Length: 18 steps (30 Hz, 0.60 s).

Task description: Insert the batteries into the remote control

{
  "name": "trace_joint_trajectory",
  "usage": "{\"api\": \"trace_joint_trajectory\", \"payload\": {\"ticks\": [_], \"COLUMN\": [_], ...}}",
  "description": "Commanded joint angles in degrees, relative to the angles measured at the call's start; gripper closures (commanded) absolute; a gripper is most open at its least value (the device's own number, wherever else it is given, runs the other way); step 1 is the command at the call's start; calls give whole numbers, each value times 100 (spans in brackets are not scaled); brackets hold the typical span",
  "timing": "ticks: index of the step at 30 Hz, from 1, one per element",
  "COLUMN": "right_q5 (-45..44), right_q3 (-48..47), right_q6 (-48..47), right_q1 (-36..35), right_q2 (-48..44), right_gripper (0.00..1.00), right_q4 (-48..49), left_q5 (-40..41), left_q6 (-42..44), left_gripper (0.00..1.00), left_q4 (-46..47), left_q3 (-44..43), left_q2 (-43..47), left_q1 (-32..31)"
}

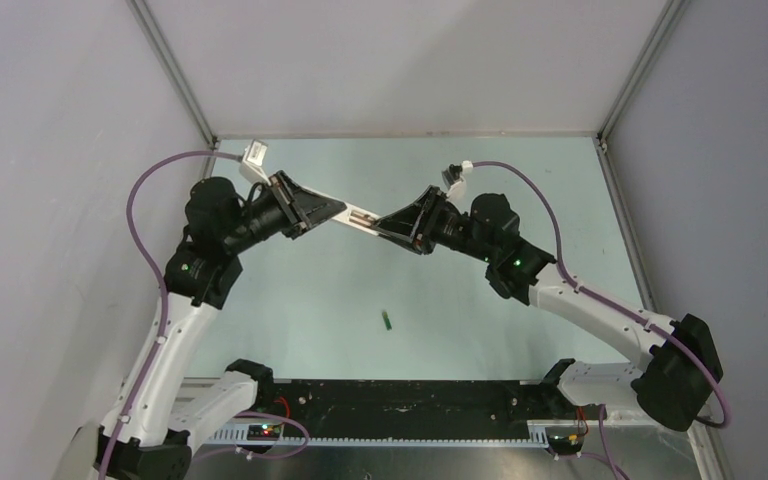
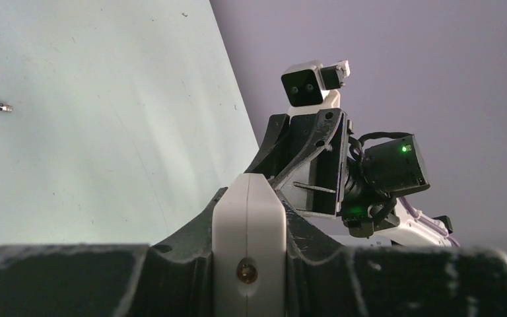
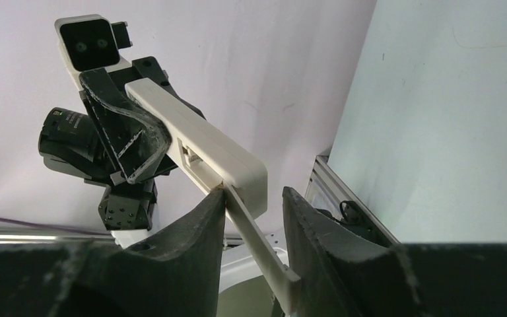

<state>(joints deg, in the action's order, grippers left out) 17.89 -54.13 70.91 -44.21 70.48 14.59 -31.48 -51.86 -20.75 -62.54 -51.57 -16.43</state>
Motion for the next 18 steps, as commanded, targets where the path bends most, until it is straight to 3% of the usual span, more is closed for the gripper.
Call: {"api": "trace_joint_trajectory", "payload": {"ticks": [1, 4, 12, 18], "right_q5": [122, 146, 82, 204], "right_q3": [-37, -39, -37, -40], "right_q6": [50, 94, -78, -104], "right_q1": [82, 99, 196, 246], "right_q2": [-36, -5, -94, -41], "right_gripper": [61, 66, 66, 84], "right_q4": [-105, -171, -778, -725], "left_q5": [-27, 30, 202, 215], "left_q6": [175, 275, 550, 630], "left_gripper": [100, 100, 100, 100], "left_q4": [451, 446, 327, 312], "left_q3": [36, 108, 227, 294], "left_q2": [-14, -42, -213, -250], "left_q1": [13, 15, 14, 12]}}
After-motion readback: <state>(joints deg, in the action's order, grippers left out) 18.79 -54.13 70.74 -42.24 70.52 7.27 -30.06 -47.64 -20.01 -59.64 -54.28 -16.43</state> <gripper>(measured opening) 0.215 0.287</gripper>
